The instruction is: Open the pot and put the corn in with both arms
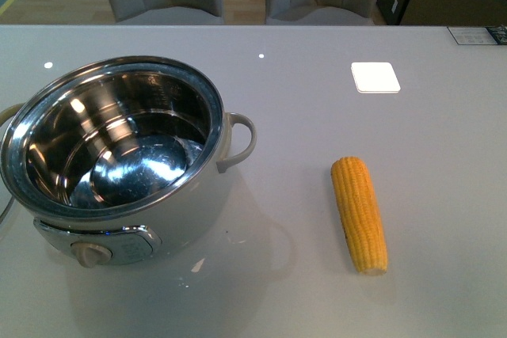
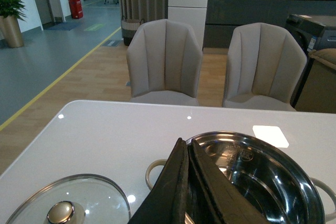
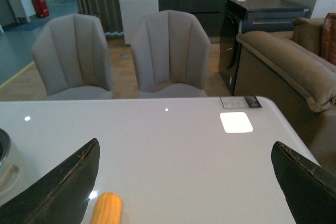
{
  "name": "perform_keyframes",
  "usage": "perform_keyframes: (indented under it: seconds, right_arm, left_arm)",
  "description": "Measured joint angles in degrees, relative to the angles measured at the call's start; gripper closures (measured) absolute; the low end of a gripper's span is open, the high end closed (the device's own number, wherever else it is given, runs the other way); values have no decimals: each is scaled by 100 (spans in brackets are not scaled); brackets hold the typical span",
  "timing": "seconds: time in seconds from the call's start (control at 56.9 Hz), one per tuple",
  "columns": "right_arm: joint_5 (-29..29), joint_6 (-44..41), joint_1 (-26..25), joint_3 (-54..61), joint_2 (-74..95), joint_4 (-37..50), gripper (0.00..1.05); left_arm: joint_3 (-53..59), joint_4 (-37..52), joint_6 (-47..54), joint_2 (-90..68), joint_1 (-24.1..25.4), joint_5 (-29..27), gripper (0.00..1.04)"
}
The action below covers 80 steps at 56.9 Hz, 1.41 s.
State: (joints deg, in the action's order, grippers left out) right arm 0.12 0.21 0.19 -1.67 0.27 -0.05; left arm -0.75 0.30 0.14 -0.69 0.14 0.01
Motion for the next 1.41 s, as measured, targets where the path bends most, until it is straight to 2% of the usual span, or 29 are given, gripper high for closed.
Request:
perform_keyframes:
  seconds: [0.334, 0.369, 0.615, 0.65, 0.738, 0.773, 0.826, 0.914, 1.019, 1.107, 1.16, 1.406]
  right_arm:
    - [2, 0, 0, 0, 0, -2, 9]
    - [0, 0, 0, 0, 0, -2, 9]
    - [2, 2, 0, 0, 2, -2, 9]
    - [195, 129, 46, -105, 164, -341, 9]
    - [885, 1034, 361, -896, 1561, -2352, 9]
    - [962, 1272, 516, -970, 1971, -2706, 9]
    - [1036, 1429, 678, -964, 2247, -2750, 9]
    - [1226, 1578, 990, -979, 2686, -2470, 9]
    - [1377, 1672, 1316, -1056, 3388, -1834, 9]
    - [1512, 1670, 1716, -1255, 4813, -723, 9]
    - [1523, 1648, 1853, -1427, 5475, -354, 9]
    - [1241, 1740, 1932, -2872, 8411, 398, 9]
  left_arm:
    - [0, -22, 0, 33, 0, -2, 101]
    - [0, -22, -2, 33, 0, -2, 98]
    - [0, -22, -4, 33, 0, -2, 55]
    - [0, -22, -4, 33, 0, -2, 50]
    - [0, -22, -4, 39, 0, 2, 32]
    - [0, -22, -4, 39, 0, 0, 25]
    - [0, -22, -4, 39, 0, -2, 18]
    - [0, -22, 2, 39, 0, -2, 5]
    - [0, -22, -2, 39, 0, -2, 7]
    - [0, -22, -2, 39, 0, -2, 7]
    - [0, -22, -2, 39, 0, 0, 7]
    - [0, -22, -2, 39, 0, -2, 7]
